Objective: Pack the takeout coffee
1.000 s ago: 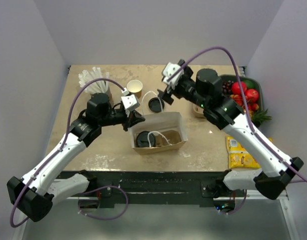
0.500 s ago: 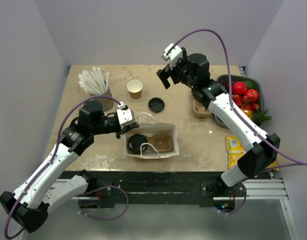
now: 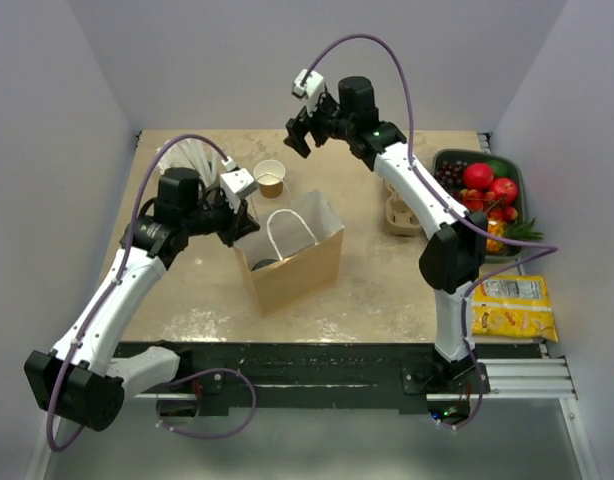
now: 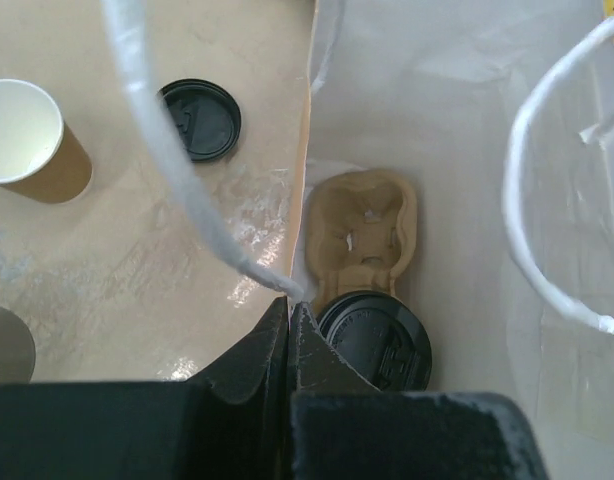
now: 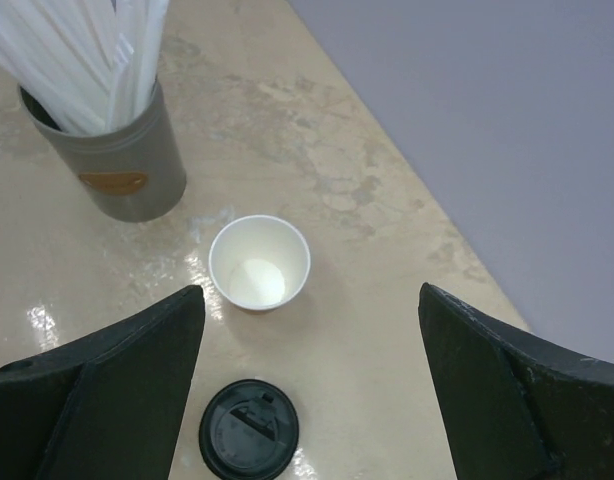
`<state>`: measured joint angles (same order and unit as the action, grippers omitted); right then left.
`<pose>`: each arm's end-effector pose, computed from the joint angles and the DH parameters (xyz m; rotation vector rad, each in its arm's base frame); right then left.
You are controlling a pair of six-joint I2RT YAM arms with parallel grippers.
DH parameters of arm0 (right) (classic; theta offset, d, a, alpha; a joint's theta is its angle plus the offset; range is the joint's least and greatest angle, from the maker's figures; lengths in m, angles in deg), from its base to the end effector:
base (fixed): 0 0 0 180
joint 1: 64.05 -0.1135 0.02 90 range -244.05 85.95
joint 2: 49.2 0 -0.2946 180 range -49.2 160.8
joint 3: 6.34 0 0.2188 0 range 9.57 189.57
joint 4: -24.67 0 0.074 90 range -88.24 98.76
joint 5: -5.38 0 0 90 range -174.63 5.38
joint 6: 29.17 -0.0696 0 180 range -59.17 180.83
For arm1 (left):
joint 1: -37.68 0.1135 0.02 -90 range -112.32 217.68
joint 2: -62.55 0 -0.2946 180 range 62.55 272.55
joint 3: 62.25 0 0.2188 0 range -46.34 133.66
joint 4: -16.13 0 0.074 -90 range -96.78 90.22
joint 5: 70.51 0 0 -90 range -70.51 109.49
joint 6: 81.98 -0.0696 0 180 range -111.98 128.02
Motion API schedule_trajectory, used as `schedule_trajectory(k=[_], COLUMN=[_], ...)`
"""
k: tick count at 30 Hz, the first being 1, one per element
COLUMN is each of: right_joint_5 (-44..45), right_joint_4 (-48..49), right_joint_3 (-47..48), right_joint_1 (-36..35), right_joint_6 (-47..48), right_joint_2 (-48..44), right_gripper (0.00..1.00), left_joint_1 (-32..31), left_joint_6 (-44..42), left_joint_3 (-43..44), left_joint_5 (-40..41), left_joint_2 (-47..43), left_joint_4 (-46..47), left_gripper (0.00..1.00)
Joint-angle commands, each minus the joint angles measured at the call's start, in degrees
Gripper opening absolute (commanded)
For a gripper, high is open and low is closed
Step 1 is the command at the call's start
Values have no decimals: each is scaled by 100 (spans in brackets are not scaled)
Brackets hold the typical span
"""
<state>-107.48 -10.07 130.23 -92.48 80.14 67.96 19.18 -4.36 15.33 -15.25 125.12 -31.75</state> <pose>0.4216 0.2590 0.4118 -0.9940 1.5521 0.4776 0.1826 -0.1029 0.3604 0.8953 1.9109 -0.7103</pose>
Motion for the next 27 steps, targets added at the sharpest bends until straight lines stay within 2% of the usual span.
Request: schedule_trajectory(k=[1,2,4,5,8,11,12,14,15,17,21,22,23,27], right_joint_5=[-553,-554,-554,-554,-484,-466,-466,-466,-483,-466,-396,-387,-387,-439], right_joint_4=[203,274,458,485,512,538,538,529,529,538,740,819,828,846], right_joint_3=[160,107,-24,-43,-34,-25,-34,-43,-51,-86,-253,-323,-324,-394], right_joint_1=[74,65,65,83,118,214,232,293,302,337,364,364,381,425], right_joint_6=[-603,-639,-709,-718,-806,-920,-946,-1052,-1070,-1096,-1289,-1324,-1351,-1386], right_joint_2=[122,114,26,0,-123,-255,-282,-369,-396,-457,-589,-607,-616,-738], right_gripper=[90,90,90,91,92,93,93,93,93,93,93,93,93,93], left_joint_1=[66,66,66,66,66,75,75,75,92,154,636,681,760,1689], left_joint_6=[78,104,174,183,184,-220,-543,-887,-1002,-1187,-523,-354,-213,305], left_joint_3=[548,565,653,714,1179,2031,2259,2831,2955,3000,2509,2386,2385,2761], left_joint_5=[-304,-279,-218,-174,-24,64,116,335,484,985,1977,2624,2830,3044], left_joint_2=[203,247,282,335,353,379,405,484,485,337,80,98,228,879], left_joint_4=[-530,-513,-416,-407,-486,-968,-1387,-1907,-2301,-2428,-1245,-963,-543,-222], left_gripper=[2,15,28,37,53,65,67,71,72,73,74,72,70,57])
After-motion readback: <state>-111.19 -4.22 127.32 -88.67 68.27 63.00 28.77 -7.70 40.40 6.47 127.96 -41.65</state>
